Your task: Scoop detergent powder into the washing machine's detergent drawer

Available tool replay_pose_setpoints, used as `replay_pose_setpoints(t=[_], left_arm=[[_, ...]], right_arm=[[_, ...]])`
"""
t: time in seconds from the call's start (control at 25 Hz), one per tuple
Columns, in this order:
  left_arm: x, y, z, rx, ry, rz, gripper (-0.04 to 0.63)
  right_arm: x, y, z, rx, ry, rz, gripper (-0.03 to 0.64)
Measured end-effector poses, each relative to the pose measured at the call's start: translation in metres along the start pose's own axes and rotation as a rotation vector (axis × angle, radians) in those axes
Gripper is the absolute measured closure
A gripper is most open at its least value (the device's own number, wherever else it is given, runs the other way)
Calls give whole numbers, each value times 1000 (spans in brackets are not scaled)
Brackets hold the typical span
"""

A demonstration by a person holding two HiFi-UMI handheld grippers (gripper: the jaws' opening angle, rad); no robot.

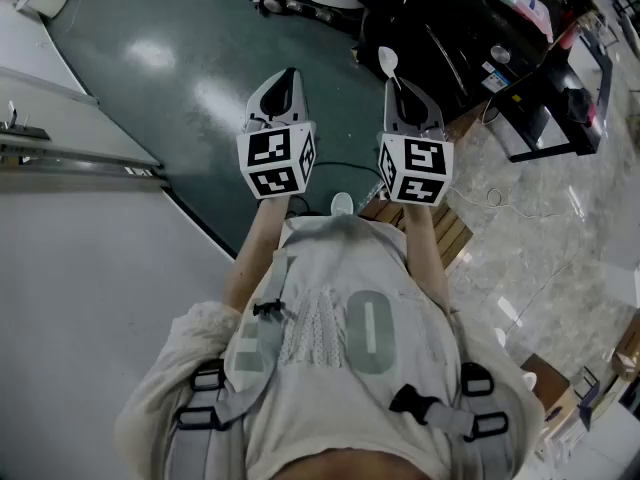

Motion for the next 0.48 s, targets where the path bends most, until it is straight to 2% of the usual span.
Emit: replay_pose_setpoints(t=[0.32,0.48], left_arm=[[-2,-15,4,5,2,-14,575],[-5,-24,5,1,2,-26,575]], right_arm=[[-5,-10,9,19,-1,-18,607],[-9,-20,17,16,-41,-15,607]])
Point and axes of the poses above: the fingertips, and each gripper's own axes: y backward along the fingers, z to its right, x out of its top, the point moved 6 cm from there along y, backward along the fingers, and after that the axes turned 2 degrees about z, right-handed, at the moved point
